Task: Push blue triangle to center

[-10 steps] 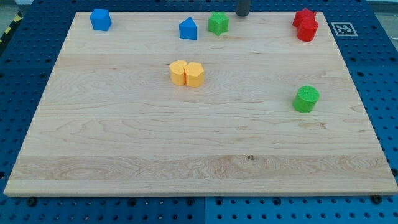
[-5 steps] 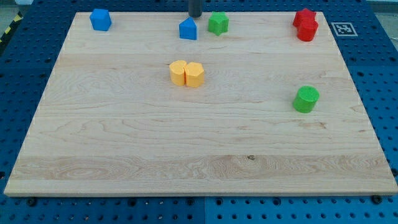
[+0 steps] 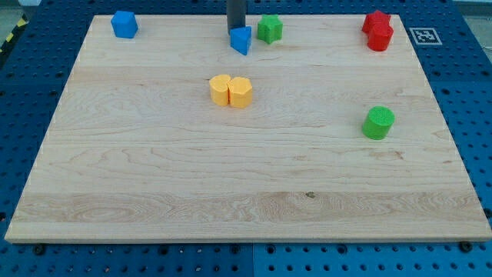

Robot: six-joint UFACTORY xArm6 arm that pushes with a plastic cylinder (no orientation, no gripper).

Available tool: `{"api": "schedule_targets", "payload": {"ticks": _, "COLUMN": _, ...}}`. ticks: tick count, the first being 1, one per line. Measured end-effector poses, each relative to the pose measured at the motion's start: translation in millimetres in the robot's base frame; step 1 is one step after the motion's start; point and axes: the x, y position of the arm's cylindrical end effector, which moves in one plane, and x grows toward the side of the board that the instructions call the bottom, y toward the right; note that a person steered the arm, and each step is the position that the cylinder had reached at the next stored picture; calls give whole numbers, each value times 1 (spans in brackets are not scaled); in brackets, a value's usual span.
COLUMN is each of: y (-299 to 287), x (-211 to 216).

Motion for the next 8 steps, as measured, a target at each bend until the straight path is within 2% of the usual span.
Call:
{"api": "schedule_targets", "payload": {"ticks": 2, "y": 0, "x": 29}}
{"api": "schedule_targets", "payload": {"ticks": 6, "y": 5, "x": 37}}
{"api": "schedule_targets", "payload": {"ticks": 8, "y": 45, "x": 52}}
